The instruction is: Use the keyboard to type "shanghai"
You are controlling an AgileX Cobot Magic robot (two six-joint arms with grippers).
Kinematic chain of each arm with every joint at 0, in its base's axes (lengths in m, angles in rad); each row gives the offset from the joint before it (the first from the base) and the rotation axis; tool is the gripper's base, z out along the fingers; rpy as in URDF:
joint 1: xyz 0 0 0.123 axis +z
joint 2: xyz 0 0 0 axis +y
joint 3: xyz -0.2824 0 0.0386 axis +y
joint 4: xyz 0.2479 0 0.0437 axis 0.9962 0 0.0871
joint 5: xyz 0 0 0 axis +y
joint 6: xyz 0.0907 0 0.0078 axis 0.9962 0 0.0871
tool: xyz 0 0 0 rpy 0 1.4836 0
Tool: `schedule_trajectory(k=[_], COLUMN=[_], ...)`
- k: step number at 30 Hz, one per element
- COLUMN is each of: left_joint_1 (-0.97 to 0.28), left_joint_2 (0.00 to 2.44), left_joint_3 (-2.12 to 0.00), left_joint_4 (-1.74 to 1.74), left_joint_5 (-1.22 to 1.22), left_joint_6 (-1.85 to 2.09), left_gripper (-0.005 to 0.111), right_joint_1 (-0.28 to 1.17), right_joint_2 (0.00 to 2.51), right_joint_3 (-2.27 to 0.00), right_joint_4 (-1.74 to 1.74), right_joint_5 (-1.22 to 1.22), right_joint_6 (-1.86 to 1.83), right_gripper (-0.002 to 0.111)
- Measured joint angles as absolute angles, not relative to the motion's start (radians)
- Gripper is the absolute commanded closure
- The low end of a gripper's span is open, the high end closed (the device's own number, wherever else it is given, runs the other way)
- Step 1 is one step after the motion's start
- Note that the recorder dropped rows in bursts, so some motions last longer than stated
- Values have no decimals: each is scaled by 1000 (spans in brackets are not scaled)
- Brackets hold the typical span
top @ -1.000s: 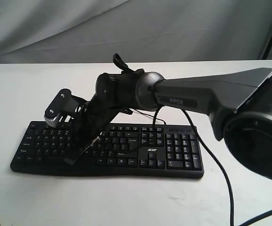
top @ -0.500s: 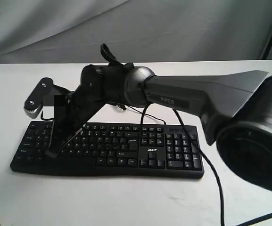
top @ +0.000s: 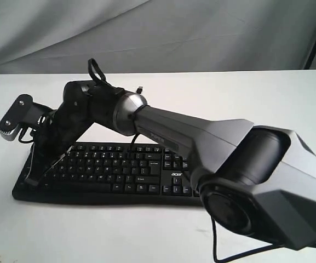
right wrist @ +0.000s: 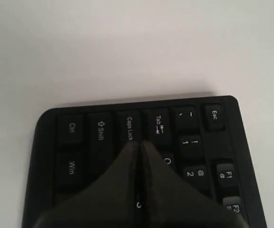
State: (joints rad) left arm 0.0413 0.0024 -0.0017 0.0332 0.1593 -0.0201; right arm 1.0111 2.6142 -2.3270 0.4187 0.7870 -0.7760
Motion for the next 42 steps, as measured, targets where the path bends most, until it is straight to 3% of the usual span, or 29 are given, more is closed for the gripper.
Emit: schedule_trajectory(k=[42], left_joint_1=[41], left_joint_2=[2], left_joint_3=[-2], left_joint_4=[33], left_joint_5=[159], left_joint_6=[-20], left_gripper=[107], right_joint_1=[1011], right_joint_2=[2651], right_joint_3=[-2334], right_joint_4=[410], right_joint_5=[769], right_joint_6=[-768], right_gripper=[108])
